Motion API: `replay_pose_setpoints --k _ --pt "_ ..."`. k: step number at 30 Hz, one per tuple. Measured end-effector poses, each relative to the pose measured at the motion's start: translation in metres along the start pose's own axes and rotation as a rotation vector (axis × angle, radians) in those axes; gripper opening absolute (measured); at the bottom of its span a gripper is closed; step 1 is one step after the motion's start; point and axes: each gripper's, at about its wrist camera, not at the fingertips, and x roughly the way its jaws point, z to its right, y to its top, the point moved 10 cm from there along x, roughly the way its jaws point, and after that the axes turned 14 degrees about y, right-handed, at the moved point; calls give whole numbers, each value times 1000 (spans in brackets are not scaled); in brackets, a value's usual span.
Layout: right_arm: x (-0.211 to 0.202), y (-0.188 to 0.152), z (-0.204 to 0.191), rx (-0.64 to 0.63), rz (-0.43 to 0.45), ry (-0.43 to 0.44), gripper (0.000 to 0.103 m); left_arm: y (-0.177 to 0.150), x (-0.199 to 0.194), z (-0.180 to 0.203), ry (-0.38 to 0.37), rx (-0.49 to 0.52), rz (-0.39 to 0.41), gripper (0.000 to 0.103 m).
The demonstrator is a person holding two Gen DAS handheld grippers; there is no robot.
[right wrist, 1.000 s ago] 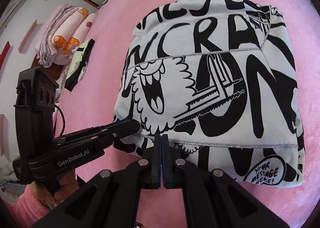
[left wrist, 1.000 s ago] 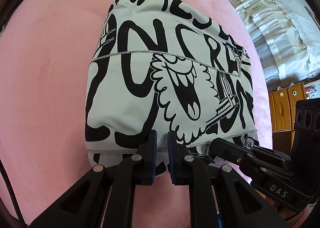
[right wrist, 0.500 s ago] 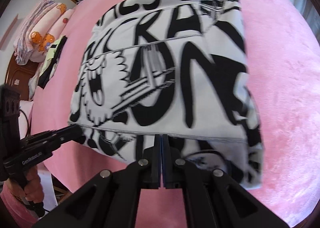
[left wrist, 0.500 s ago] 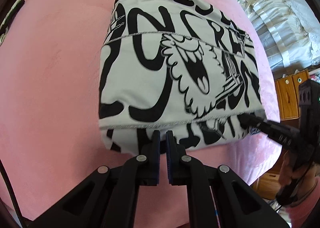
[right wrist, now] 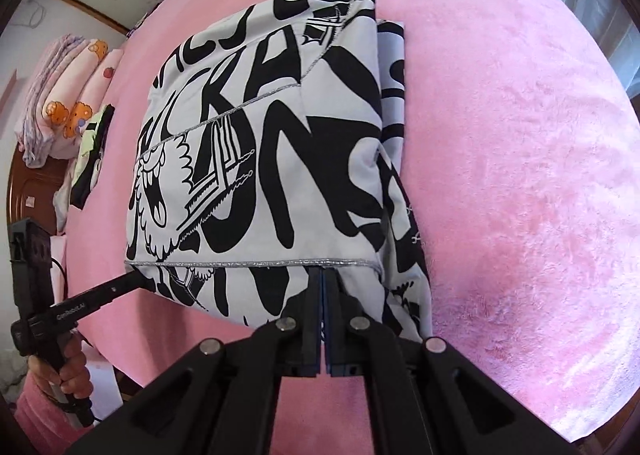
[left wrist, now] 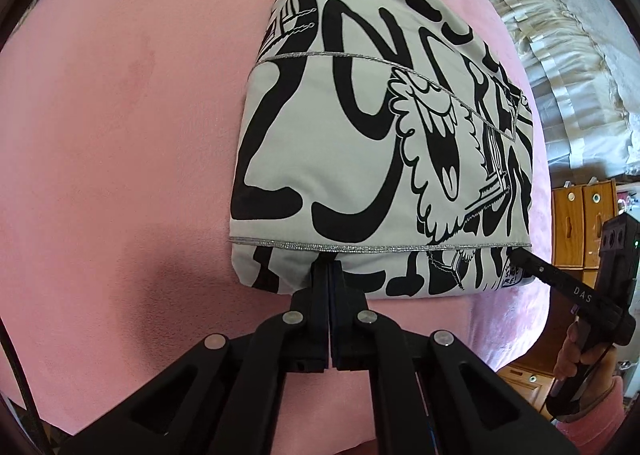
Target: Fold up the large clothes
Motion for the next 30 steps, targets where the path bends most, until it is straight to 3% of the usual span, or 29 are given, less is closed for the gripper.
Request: replay_pose_setpoints --k 4,8,13,14,17,19,21,23,25,27,30 --pt "0 -1 4 -12 -12 5 0 0 12 -5 -31 -33 -30 1" --pt "-4 1 4 1 -27 21 0 0 7 -1 -9 16 -15 1" --pt "-15 4 9 -1 -84 51 0 -9 3 -3 -10 47 -61 1" --pt "-17 5 10 -6 -97 51 0 -12 1 -6 0 50 -69 1" --pt "-22 9 11 -17 -127 48 0 -15 -5 -24 119 89 -79 6" --pt "-25 12 10 -32 -137 51 2 -15 -12 -34 113 77 -84 6" --pt "-29 16 9 -42 -136 45 4 -10 -18 -40 106 61 -83 12" --pt "-34 24 13 -39 -129 21 15 1 -27 -47 107 49 -58 20" --pt "-37 33 15 -14 -108 51 41 15 -33 -51 88 36 -32 33" --pt "-40 42 19 33 -79 102 48 28 -36 -54 56 8 -15 59" --pt "-39 54 25 97 -71 172 53 46 -36 -52 -33 -23 -10 67"
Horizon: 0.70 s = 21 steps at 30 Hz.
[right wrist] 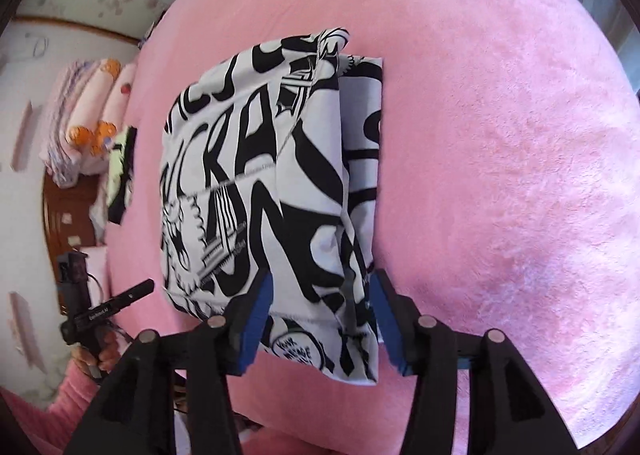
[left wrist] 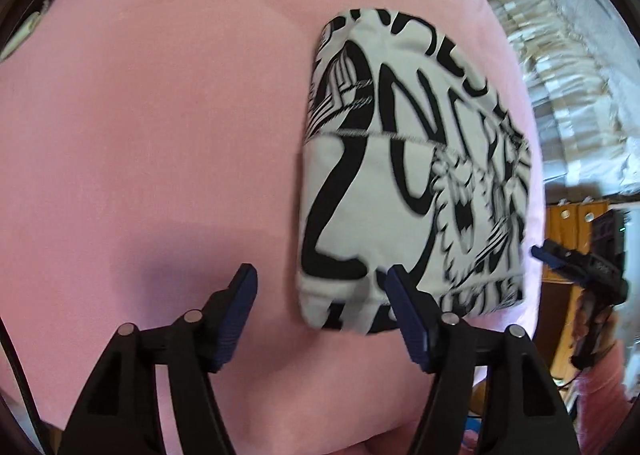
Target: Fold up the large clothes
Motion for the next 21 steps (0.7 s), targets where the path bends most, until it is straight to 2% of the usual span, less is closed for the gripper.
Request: replay_pose_setpoints --k 1,3,8,15,21 --pt "1 3 1 11 -3 21 56 6 2 3 -31 -8 -8 68" --pt "3 11 4 32 2 59 61 19 9 10 -84 -18 -27 77" --pt "17 23 11 98 -30 126 62 28 29 25 -156 -13 -110 78" --pt "45 27 22 145 -97 182 63 33 55 39 -181 52 -166 79" --pt "62 31 33 184 -124 201 69 39 61 32 -232 5 -185 79"
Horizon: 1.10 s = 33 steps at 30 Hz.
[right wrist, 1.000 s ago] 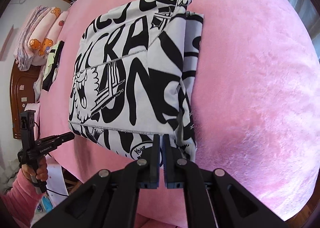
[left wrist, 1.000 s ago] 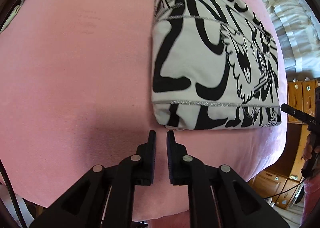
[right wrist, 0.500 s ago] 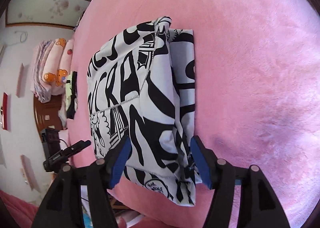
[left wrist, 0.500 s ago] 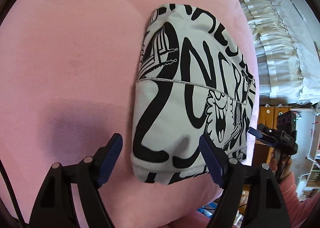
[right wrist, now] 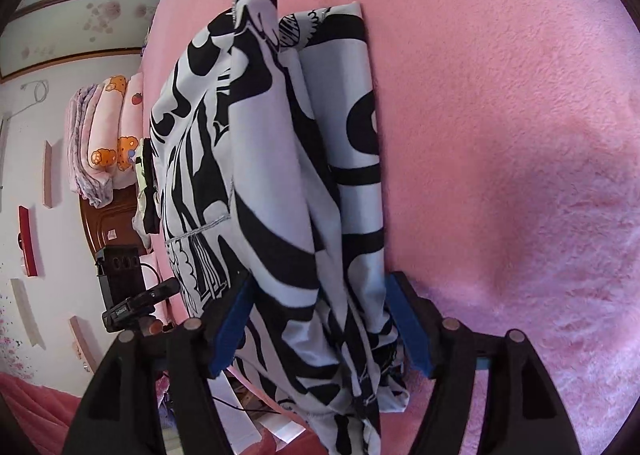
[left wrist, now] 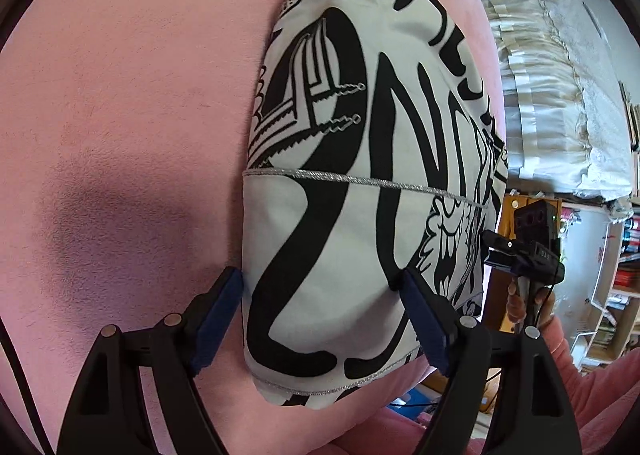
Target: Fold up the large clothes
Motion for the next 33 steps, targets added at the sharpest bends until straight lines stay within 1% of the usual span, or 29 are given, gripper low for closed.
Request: replay_pose_setpoints --k 3,6,8,10,14,15,19,21,24,28,30,33 --pt "2 2 0 3 -8 -5 70 2 0 0 8 -15 4 79" --pt "0 3 -2 2 -12 -23 70 -2 -5 -1 47 -21 23 79" --pt "0 3 -5 8 -4 -39 70 -5 -12 -3 107 -45 58 79" --pt "-5 -1 -5 12 23 -79 70 -8 -21 -4 156 -53 99 79" --pt "-12 -11 -17 3 107 -140 70 -14 -33 6 220 -68 159 79" --pt "-13 -13 -20 -4 126 -156 70 -17 -35 10 242 -66 175 79" --pt "-17 -26 -41 -66 206 -236 70 -25 -44 28 289 -56 221 79" --pt "-16 -31 -50 -99 219 -261 70 -30 -44 35 316 -42 235 79" --pt "-14 -42 -64 -144 240 -310 70 -37 -45 44 381 -16 252 79" --pt "-14 -55 -72 -186 248 -363 70 -50 -51 54 405 -25 276 79" --pt "-13 -61 -75 -194 255 -386 70 -56 -55 57 431 -24 291 79" --pt "-12 -69 -81 -204 268 -418 70 -65 -61 65 441 -24 306 79"
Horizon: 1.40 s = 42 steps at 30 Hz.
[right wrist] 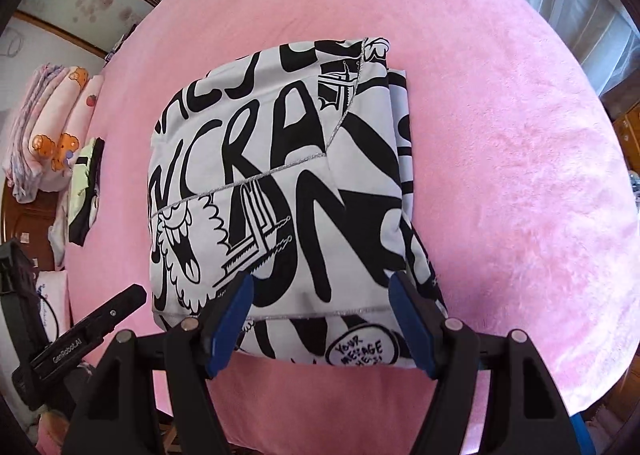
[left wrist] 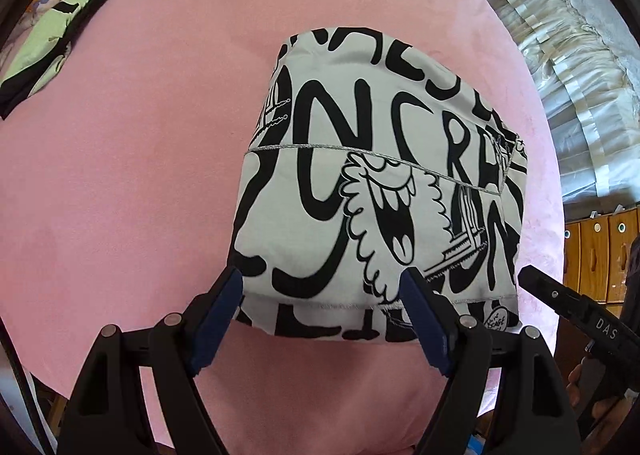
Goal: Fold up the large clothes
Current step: 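Lower the jacket bundle onto the bed and open both tools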
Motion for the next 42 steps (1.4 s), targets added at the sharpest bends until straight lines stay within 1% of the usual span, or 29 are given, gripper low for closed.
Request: replay_pose_setpoints --k 5,10,13,18,24,27,29,32,36,39,42 --pt "-14 -8 -5 -33 36 -68 70 -8 -9 4 11 20 15 79" --pt "-18 -7 -6 -59 47 -72 70 -10 -12 4 8 37 21 79" --pt "-16 -8 -3 -58 36 -63 70 -10 -8 3 9 48 17 80" --pt "-10 -12 9 -61 13 -78 70 -10 5 1 2 79 -16 80" --pt "4 -12 25 -73 -26 -92 70 -11 26 -5 -63 50 -73 81" --pt "11 -7 35 -58 -40 -76 70 -9 41 -11 -63 47 -102 81" --pt "14 -2 40 -48 -46 -59 70 -6 50 -14 -78 39 -115 82" --pt "20 6 48 -14 -56 2 71 0 64 -16 -134 21 -151 85" --pt "30 19 61 25 -67 62 73 6 81 -18 -197 40 -194 94" --pt "38 26 67 28 -84 95 77 13 89 -19 -244 51 -212 94" --pt "46 32 71 50 -90 161 78 19 96 -19 -295 48 -234 95"
